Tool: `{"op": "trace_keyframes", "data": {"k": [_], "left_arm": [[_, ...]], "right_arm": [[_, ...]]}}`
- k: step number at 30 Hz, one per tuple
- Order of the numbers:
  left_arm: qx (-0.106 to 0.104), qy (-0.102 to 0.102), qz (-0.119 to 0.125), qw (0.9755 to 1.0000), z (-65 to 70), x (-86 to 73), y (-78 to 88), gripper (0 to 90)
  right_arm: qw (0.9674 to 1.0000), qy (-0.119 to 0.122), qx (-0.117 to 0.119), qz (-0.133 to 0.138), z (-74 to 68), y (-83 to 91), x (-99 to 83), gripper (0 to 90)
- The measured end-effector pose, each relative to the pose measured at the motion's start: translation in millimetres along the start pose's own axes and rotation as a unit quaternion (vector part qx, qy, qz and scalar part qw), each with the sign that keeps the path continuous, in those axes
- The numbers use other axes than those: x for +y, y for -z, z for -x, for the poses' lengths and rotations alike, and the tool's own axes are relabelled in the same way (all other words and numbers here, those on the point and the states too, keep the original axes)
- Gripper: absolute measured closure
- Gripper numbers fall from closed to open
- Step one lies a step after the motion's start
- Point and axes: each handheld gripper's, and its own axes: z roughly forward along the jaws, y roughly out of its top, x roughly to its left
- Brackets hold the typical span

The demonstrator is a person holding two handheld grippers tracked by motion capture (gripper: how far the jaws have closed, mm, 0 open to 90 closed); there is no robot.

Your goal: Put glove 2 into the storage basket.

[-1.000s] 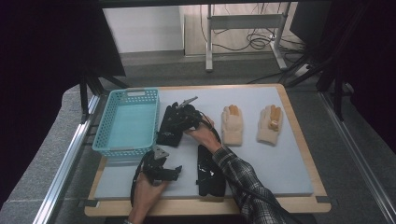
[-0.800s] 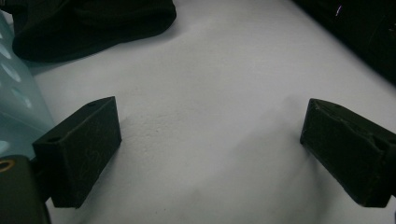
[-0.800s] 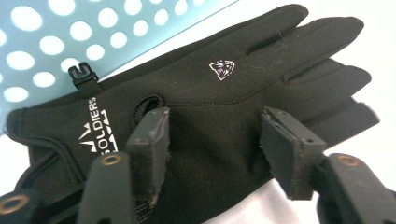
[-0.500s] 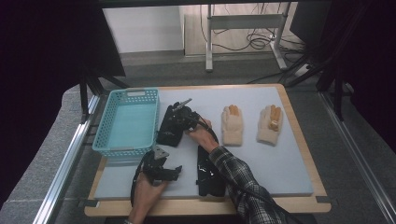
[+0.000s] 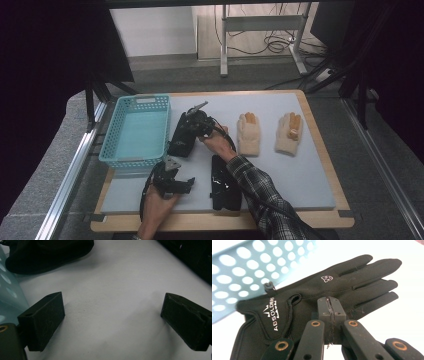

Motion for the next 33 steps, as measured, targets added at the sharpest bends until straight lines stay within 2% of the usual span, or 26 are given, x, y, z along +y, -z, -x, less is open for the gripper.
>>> {"op": "trace_keyframes", "data": {"k": [7, 12, 13, 14, 18, 19, 24, 26, 33], "left_arm": [[0.001, -0.001, -0.001, 1.0000, -0.1, 0.0, 0.1, 5.4], [0.001, -0.001, -0.001, 1.0000, -0.2, 0.0, 0.1, 5.3], [0.001, -0.001, -0.001, 1.0000, -0.2, 0.0, 0.1, 5.3], [0.001, -0.001, -0.001, 1.0000, -0.1, 0.0, 0.2, 5.3], [0.001, -0.001, -0.001, 1.0000, -0.2, 0.0, 0.1, 5.3], [0.001, -0.001, -0.001, 1.0000, -0.2, 0.0, 0.1, 5.3], [0.001, -0.001, 0.000, 1.0000, -0.2, 0.0, 0.0, 5.3], [0.001, -0.002, 0.000, 1.0000, -0.2, 0.0, 0.0, 5.3], [0.001, -0.002, 0.000, 1.0000, -0.2, 0.1, 0.1, 5.3]], "right_arm": [[0.9998, 0.002, 0.008, 0.019, 0.3, 21.2, 1.7, 88.5], [0.9992, -0.001, 0.013, 0.037, 2.9, 46.6, 1.7, 88.5], [0.9992, -0.001, 0.013, 0.037, 2.9, 46.6, 1.7, 88.5], [0.9989, -0.002, 0.017, 0.043, 3.4, 55.8, 0.7, 88.6], [0.9983, -0.006, 0.025, 0.052, 5.0, 74.6, -5.9, 88.5], [0.9983, -0.006, 0.025, 0.052, 5.0, 74.6, -5.9, 88.5], [0.9968, -0.017, 0.048, 0.061, 7.8, 102.5, -25.6, 88.6], [0.9963, -0.017, 0.053, 0.065, 8.0, 107.4, -29.4, 88.5], [0.9930, -0.023, 0.085, 0.079, 3.6, 144.7, -58.6, 88.5]]}}
